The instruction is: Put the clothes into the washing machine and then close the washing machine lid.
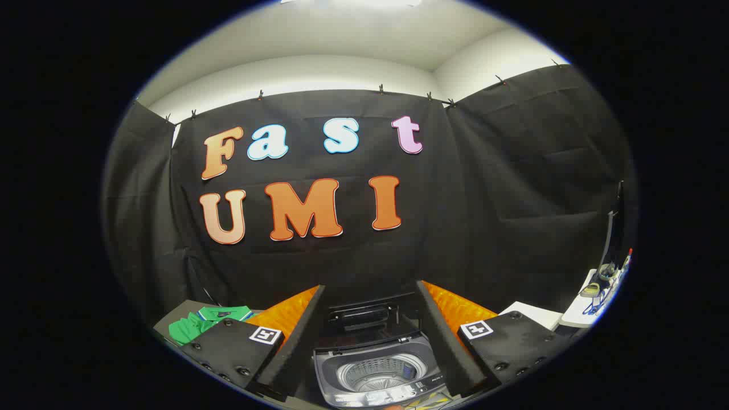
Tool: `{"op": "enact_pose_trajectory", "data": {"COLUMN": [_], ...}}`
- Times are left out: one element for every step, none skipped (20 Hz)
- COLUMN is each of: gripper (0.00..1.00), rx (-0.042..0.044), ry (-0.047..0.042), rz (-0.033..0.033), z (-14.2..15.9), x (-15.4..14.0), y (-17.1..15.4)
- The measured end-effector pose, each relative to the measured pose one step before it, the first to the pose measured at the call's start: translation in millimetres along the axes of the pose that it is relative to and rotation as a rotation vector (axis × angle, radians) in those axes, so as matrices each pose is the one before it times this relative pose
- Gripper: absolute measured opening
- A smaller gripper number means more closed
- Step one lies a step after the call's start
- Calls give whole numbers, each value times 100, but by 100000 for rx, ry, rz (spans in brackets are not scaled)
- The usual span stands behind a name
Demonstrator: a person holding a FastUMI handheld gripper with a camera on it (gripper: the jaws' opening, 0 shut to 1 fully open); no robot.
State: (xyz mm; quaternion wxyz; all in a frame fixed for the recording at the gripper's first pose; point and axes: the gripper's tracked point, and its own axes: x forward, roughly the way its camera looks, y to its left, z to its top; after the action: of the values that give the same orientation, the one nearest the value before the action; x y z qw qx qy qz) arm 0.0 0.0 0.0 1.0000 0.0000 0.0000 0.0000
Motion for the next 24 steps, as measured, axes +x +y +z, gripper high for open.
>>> {"op": "enact_pose_trajectory", "data": {"gripper": [98,98,98,98,98,98,98,98,98,98,98,98,98,98,98,98,98,98,98,98,98,98,98,98], "rx": [67,36,54,121,127,78,-6,-49,-53,25,33,54,39,14,5,-126,-150,-169,-113,-94,-93,-49,-79,-207], "ry": [79,33,138,188,258,121,-99,-8,19,28,185,377,262,276,240,233,111,49,125,313,470,587,588,536], "rz": [-112,-76,-103,-116,-138,-49,-15,-107,30,-19,-54,-151,0,65,168,150,63,221,231,201,422,456,495,653], "z": [-79,-52,-113,24,-101,137,10,-11,21,-36,-118,-5,-131,-110,-77,35,-97,26,15,-60,-182,-222,-286,-145], "x": [87,-138,-27,166,82,-7,-44,53,0,-46,48,127,40,-89,55,85,90,47,63,15,97,138,100,126], "y": [15,-97,-69,40,-100,36,90,-182,-35,90,44,-23,73,35,117,129,118,156,240,196,263,332,380,491]}}
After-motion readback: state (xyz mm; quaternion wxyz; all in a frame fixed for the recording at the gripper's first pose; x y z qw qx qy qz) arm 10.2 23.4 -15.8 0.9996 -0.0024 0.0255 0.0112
